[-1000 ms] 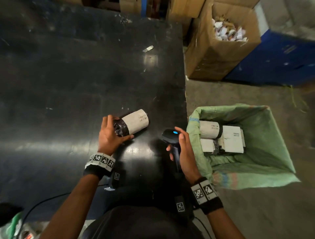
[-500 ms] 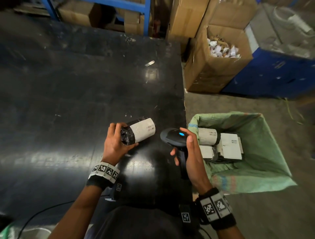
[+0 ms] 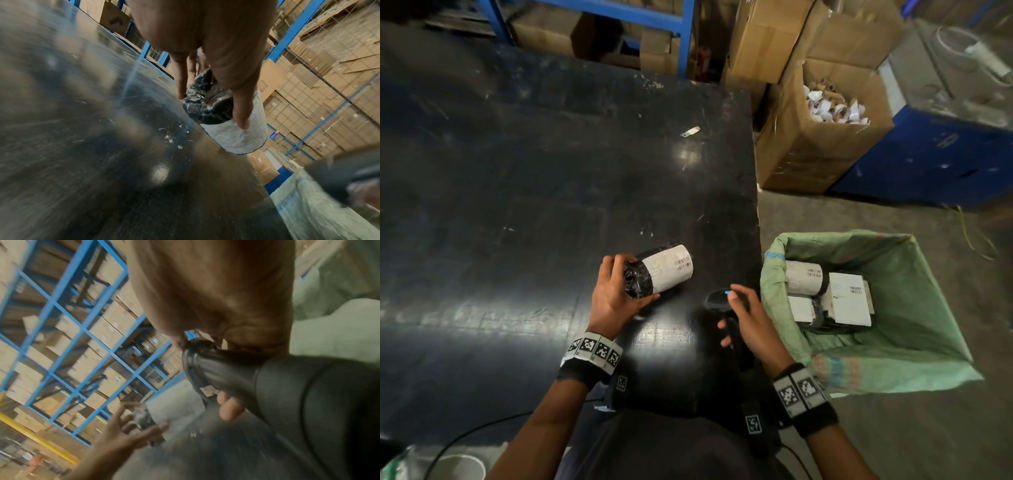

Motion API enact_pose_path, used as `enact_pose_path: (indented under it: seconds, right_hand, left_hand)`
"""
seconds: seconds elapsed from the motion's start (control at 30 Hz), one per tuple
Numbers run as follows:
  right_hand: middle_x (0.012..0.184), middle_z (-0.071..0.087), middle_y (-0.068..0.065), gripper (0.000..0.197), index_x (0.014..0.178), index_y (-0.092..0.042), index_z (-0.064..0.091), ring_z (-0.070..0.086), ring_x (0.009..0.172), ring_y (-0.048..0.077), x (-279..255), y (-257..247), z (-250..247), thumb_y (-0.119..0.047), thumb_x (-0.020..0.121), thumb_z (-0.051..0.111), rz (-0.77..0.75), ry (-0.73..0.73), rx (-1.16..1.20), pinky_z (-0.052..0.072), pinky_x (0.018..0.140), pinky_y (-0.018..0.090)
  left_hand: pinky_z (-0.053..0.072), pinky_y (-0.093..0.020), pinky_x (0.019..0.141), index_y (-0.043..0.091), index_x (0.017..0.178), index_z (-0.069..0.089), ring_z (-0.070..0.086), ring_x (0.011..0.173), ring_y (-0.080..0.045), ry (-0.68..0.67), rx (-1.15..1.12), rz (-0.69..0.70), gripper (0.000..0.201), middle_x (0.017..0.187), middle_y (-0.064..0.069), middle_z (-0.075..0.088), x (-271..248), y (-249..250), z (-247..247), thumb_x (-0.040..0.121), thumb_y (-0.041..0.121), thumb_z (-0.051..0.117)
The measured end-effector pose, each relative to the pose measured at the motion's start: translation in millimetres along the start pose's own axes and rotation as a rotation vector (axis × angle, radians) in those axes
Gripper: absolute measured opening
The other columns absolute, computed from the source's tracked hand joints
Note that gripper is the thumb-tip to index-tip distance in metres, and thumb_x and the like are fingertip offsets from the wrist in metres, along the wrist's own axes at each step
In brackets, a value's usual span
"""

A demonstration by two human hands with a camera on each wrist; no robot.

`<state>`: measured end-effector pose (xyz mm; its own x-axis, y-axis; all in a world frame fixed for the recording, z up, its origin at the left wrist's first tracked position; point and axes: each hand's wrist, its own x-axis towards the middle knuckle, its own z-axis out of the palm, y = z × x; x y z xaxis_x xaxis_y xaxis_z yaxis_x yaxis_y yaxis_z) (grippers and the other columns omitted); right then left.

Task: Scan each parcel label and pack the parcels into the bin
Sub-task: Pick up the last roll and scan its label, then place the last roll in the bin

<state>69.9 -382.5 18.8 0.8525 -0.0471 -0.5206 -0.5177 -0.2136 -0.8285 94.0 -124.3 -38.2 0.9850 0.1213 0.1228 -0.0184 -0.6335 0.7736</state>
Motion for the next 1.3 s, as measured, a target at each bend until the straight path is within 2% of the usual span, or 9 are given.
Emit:
enact_pose_path:
  seconds: [0.13,0.3,0.43,0.57,0.7,0.87,0.93,1.07,1.3]
  right_hand:
    - [0.104,0.062,0.018,0.043,0.132,-0.022,0.04,0.064,0.06,0.018,30.9,38.8,11.6,-0.039,0.096,0.056,0.218,-0.013,-0.009,0.059,0.048,0.037]
    - [0.094,0.059,0.006,0.036,0.129,-0.026,0.035,0.061,0.069,0.02,59.5,51.9,32.5,-0.034,0.099,0.052,0.193,0.04,0.106,0.059,0.062,0.045]
    - [0.138,0.054,0.01,0.043,0.136,-0.042,0.036,0.059,0.116,0.031,80.5,70.5,39.6,-0.051,0.096,0.047,0.191,0.062,-0.055,0.045,0.104,0.055]
    - [0.149,0.045,0.012,0.055,0.15,-0.027,0.028,0.048,0.132,0.032,74.3,65.6,37.3,-0.044,0.1,0.043,0.178,0.073,-0.174,0.038,0.112,0.046]
    - [0.136,0.053,0.011,0.077,0.151,-0.035,0.029,0.051,0.126,0.024,53.9,57.6,9.7,-0.043,0.085,0.068,-0.105,0.146,-0.42,0.039,0.109,0.04]
    - [0.159,0.025,-0.008,0.11,0.151,-0.047,0.021,0.024,0.146,0.006,23.6,28.0,-25.1,-0.035,0.064,0.088,-0.388,-0.095,-0.413,0.022,0.118,0.028]
    - [0.16,0.025,-0.009,0.112,0.151,-0.045,0.023,0.022,0.148,0.005,18.1,18.6,-36.5,-0.033,0.063,0.09,-0.436,-0.123,-0.439,0.019,0.121,0.029]
    - [0.144,0.047,-0.015,0.099,0.146,-0.039,0.036,0.042,0.135,0.0,8.7,13.0,-65.1,-0.026,0.064,0.09,-0.435,-0.141,-0.305,0.039,0.114,0.034]
    - [0.137,0.052,-0.016,0.094,0.14,-0.035,0.044,0.049,0.128,0.0,-7.5,12.1,-146.7,-0.021,0.061,0.092,-0.389,-0.082,-0.314,0.047,0.104,0.025]
  left_hand:
    - [0.05,-0.03,0.085,0.012,0.114,0.054,0.058,0.099,-0.019,-0.009,-0.013,-0.028,0.079,0.116,-0.006,0.052,-7.3,-1.3,-7.7,0.052,0.028,0.099]
    - [0.053,-0.032,0.088,0.014,0.114,0.053,0.056,0.099,-0.015,-0.019,-0.02,-0.066,0.079,0.116,-0.002,0.051,-16.4,-4.1,-19.3,0.051,0.029,0.099]
    - [0.059,-0.046,0.089,0.016,0.115,0.051,0.06,0.106,-0.021,-0.037,-0.045,-0.097,0.081,0.119,-0.002,0.051,-19.2,-10.2,-25.0,0.051,0.032,0.099]
    - [0.059,-0.048,0.089,0.018,0.116,0.05,0.06,0.109,-0.021,-0.059,-0.081,-0.091,0.082,0.12,-0.001,0.051,-17.2,-11.6,-28.3,0.052,0.032,0.099]
    - [0.061,-0.038,0.089,0.023,0.115,0.049,0.061,0.109,-0.013,-0.137,-0.136,-0.095,0.081,0.121,0.001,0.055,-9.5,0.4,-29.1,0.052,0.032,0.098]
    - [0.057,-0.017,0.089,0.016,0.114,0.055,0.059,0.116,-0.011,-0.34,-0.257,-0.072,0.077,0.122,0.0,0.06,1.7,32.0,-17.3,0.051,0.026,0.099]
    - [0.056,-0.016,0.09,0.016,0.114,0.055,0.059,0.118,-0.009,-0.411,-0.282,-0.053,0.076,0.121,0.002,0.062,4.7,48.2,-9.0,0.052,0.021,0.099]
    - [0.055,-0.015,0.088,0.02,0.113,0.056,0.06,0.119,-0.005,-0.495,-0.348,0.0,0.075,0.119,0.01,0.065,9.2,79.9,9.1,0.052,0.014,0.099]
    - [0.052,-0.017,0.094,0.023,0.124,0.055,0.062,0.117,-0.008,-0.631,-0.375,0.092,0.072,0.125,0.007,0.063,14.0,139.0,54.9,0.065,0.026,0.095]
